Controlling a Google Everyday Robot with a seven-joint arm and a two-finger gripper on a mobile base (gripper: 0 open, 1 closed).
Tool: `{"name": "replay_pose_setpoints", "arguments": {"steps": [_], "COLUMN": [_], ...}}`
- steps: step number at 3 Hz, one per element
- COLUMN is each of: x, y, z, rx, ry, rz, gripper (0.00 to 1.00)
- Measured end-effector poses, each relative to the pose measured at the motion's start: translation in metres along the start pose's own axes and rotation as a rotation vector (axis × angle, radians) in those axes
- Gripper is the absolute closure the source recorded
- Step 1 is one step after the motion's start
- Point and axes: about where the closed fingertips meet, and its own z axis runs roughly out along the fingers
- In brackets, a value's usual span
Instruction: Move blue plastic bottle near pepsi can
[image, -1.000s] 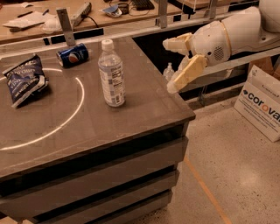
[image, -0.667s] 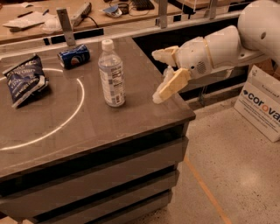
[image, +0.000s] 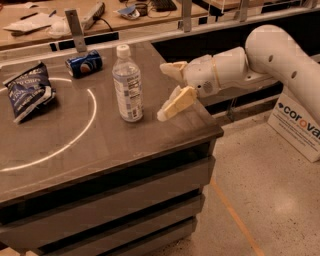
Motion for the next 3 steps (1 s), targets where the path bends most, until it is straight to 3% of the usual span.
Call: {"name": "replay_pose_setpoints", "arguments": {"steps": [1,2,3], "x": [0.008,0.016,0.016], "y": [-0.011,-0.021,-0.024], "z": [0.028,0.066,0.079], "rx": [-0.029,-0.086,-0.11], "ry": [-0.051,-0.116,-0.14], "rz": [0.001,0.006,0.006], "gripper": [0.0,0.1,0.32]}}
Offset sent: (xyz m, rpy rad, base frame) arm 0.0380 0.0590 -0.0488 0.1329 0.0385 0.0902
